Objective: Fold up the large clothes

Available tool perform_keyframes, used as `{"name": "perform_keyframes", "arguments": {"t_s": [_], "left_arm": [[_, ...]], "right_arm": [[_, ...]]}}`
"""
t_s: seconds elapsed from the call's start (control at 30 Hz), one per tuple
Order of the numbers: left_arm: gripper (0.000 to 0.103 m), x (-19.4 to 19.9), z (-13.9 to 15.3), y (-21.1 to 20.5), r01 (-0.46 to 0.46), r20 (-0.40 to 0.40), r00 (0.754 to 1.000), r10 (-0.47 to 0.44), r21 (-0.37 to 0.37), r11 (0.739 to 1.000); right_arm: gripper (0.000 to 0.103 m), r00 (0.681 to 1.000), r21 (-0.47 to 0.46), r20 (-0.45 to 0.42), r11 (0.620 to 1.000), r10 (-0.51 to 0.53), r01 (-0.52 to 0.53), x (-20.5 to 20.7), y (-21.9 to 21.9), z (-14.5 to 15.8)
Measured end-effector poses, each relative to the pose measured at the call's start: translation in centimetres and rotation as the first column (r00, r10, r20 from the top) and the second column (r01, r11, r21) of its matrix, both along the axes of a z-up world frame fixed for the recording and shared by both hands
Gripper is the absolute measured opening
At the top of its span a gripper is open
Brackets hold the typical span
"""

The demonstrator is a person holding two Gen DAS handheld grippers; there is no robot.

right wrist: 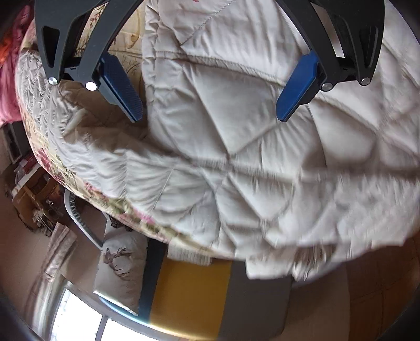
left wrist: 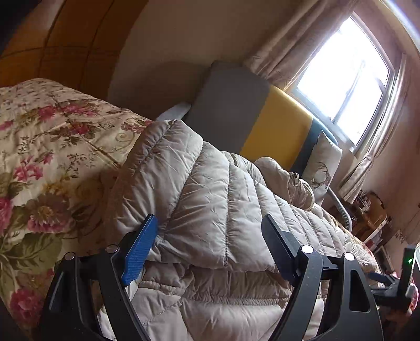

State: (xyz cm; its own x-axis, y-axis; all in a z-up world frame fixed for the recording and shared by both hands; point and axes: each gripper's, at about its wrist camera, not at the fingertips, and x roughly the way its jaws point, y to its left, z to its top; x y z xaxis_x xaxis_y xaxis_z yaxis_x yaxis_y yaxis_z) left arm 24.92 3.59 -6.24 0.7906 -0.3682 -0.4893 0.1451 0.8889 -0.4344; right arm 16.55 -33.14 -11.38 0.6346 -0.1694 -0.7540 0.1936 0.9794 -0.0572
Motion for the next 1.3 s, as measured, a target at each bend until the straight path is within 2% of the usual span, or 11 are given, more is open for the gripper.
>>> {"name": "perform_keyframes", "arguments": {"t_s": [0.1,0.2,0.37,0.47,0.6,0.77,0.87,0.93,1.03,1.17,1.3], "left_arm": [[0.081,0.1,-0.3,-0.7,0.009,0.003,1.000,-0.009,0.015,1.000],[0.082,-0.4,-0.2,-0.8,0.017,0.015,1.000,-0.017,0.017,1.000],[0.084,-1.9,0.6,0.1,-0.008,0.082,0.997,0.010,-0.035,0.999],[0.084,-1.4,0.4,1.0,-0.071,0.062,0.995,0.074,-0.049,0.996],[0.084,-1.0,0.4,1.0,-0.108,0.055,0.993,0.109,-0.028,0.994],[0.085,3.7,-3.2,0.7,-0.108,-0.238,0.965,0.111,0.027,0.994],[0.085,3.5,-2.8,-0.2,-0.103,-0.219,0.968,0.121,0.089,0.991],[0.086,3.3,-2.8,0.2,-0.105,-0.214,0.970,0.115,0.058,0.993],[0.086,2.4,-2.5,1.3,-0.111,-0.175,0.979,0.107,-0.013,0.994],[0.088,0.2,-1.2,1.7,-0.092,-0.055,0.995,0.088,-0.069,0.993],[0.096,-1.9,0.4,1.0,-0.067,0.079,0.994,0.070,-0.046,0.997]], "right_arm": [[0.101,0.991,0.300,0.130,0.954,-0.022,-0.018,0.4,-1.2,3.0],[0.094,0.997,0.470,0.073,0.881,0.012,-0.045,3.9,-0.1,1.7],[0.029,0.998,0.510,0.012,0.858,0.057,-0.055,7.1,2.6,-2.3],[0.010,0.994,0.430,0.083,0.898,0.065,-0.094,6.2,3.0,-1.2],[0.009,0.992,0.307,0.124,0.950,0.025,-0.062,5.3,2.3,-0.5],[0.012,0.996,0.331,0.084,0.943,0.010,-0.037,5.1,1.6,-4.2],[0.018,0.995,0.339,0.104,0.940,0.012,-0.046,4.8,1.6,-4.3],[0.029,0.992,0.361,0.128,0.931,0.010,-0.056,4.3,1.4,-4.3],[0.087,0.972,0.394,0.231,0.918,-0.049,-0.048,1.9,0.6,-2.7],[0.088,0.943,0.452,0.301,0.892,-0.144,-0.009,-2.0,-1.5,-0.4],[0.089,0.912,0.601,0.246,0.790,-0.327,0.121,-6.2,-6.3,-0.6]]}}
